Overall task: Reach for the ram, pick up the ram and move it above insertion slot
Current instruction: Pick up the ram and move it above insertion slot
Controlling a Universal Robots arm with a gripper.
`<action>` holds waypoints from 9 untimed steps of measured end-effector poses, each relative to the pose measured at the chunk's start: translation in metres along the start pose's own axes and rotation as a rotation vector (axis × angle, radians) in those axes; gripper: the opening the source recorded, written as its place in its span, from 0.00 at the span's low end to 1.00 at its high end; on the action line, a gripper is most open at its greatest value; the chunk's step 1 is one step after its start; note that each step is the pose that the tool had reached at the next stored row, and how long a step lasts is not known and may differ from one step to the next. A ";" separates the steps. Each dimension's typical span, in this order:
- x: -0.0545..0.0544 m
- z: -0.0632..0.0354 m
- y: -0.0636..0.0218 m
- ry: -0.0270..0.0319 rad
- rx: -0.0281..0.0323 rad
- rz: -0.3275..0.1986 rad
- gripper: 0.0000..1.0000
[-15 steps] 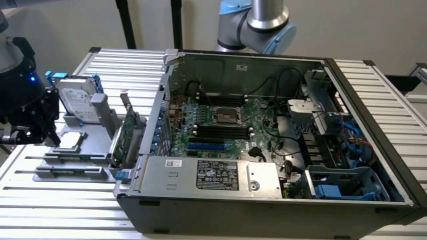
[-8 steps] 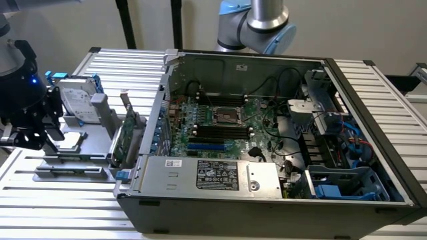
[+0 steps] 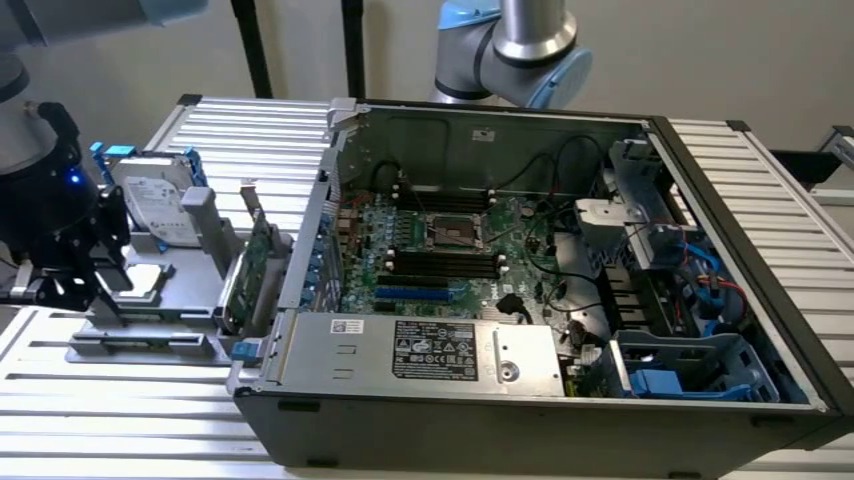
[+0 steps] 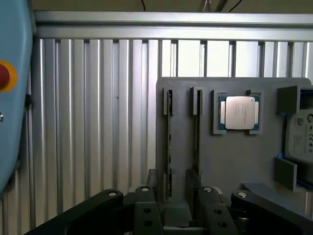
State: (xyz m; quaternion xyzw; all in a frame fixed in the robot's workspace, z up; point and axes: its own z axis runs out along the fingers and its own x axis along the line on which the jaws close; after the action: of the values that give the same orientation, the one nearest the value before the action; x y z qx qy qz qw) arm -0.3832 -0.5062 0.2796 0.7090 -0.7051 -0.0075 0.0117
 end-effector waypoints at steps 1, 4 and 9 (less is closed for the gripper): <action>0.000 0.0018 0.0005 0.0000 0.0000 0.000 0.36; 0.001 0.0073 0.0012 0.0001 -0.0001 0.000 0.36; 0.003 0.0165 0.0010 0.0000 0.0001 0.000 0.36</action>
State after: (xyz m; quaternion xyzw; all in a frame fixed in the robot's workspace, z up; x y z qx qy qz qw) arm -0.3847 -0.5091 0.2632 0.7089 -0.7052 -0.0075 0.0117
